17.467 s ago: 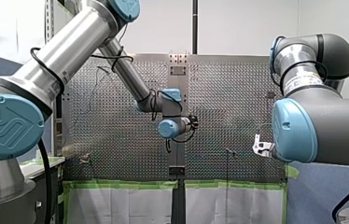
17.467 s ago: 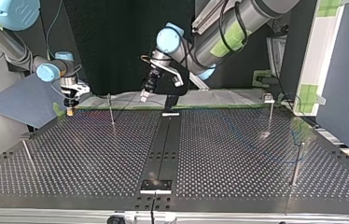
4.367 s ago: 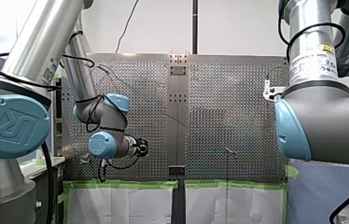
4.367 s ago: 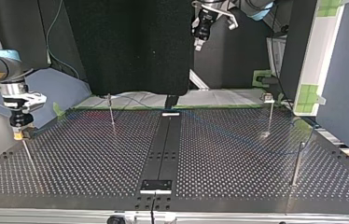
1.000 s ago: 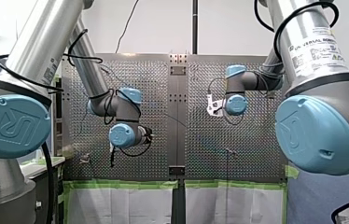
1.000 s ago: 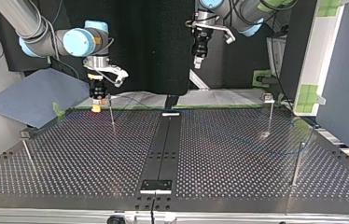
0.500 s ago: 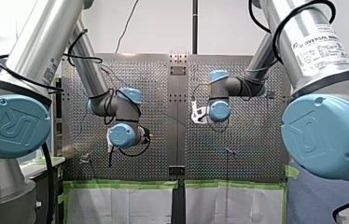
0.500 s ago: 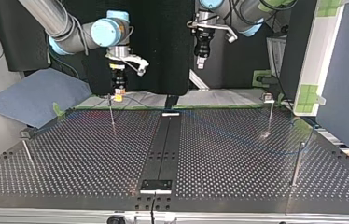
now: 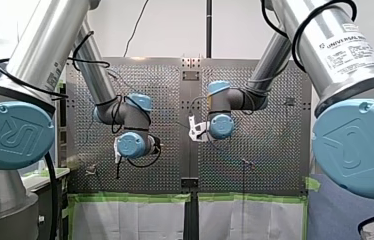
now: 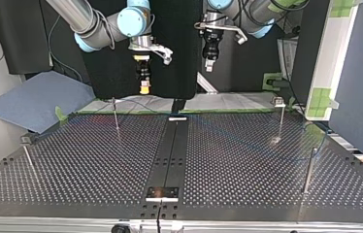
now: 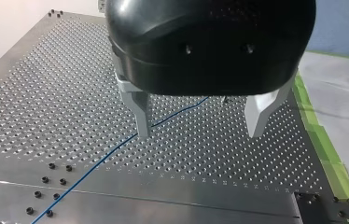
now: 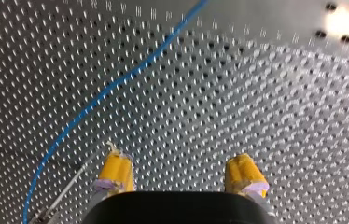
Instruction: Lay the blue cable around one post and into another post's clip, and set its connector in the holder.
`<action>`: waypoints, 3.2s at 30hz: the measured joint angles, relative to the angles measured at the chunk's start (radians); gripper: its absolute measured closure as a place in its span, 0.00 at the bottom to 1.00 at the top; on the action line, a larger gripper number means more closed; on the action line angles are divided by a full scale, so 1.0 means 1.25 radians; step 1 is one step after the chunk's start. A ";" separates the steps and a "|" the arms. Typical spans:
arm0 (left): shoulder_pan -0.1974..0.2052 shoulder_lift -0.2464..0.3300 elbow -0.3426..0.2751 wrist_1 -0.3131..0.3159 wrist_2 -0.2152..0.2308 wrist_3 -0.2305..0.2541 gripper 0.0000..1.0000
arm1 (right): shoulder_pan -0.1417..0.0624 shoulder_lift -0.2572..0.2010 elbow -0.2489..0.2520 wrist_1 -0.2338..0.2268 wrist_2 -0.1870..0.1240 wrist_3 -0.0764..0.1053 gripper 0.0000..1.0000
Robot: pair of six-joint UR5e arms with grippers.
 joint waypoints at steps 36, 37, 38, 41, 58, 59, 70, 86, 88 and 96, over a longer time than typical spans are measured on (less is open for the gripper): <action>0.003 0.001 0.000 0.000 -0.156 0.003 0.00 | 0.091 0.001 0.063 -0.038 0.053 0.017 0.01; 0.003 0.001 0.000 0.001 -0.156 0.002 0.00 | 0.089 0.001 0.064 -0.038 0.051 0.016 0.01; 0.003 0.001 0.000 0.002 -0.156 0.002 0.00 | 0.088 0.001 0.063 -0.038 0.049 0.016 0.01; 0.002 0.001 0.000 0.004 -0.154 0.000 0.00 | 0.087 0.001 0.064 -0.039 0.040 0.019 0.01; 0.001 0.000 0.000 0.021 -0.140 -0.002 0.00 | 0.085 0.001 0.064 -0.021 0.011 0.014 0.01; 0.001 0.000 0.000 0.021 -0.140 -0.002 0.00 | 0.085 0.001 0.064 -0.021 0.011 0.014 0.01; 0.001 0.000 0.000 0.021 -0.140 -0.002 0.00 | 0.085 0.001 0.064 -0.020 0.011 0.013 0.01; 0.001 0.000 0.000 0.021 -0.140 -0.002 0.00 | 0.085 0.001 0.064 -0.020 0.011 0.013 0.01; 0.001 0.000 0.000 0.021 -0.140 -0.002 0.00 | 0.085 0.001 0.064 -0.020 0.011 0.013 0.01; 0.001 0.000 0.000 0.021 -0.140 -0.002 0.00 | 0.085 0.001 0.064 -0.021 0.011 0.013 0.01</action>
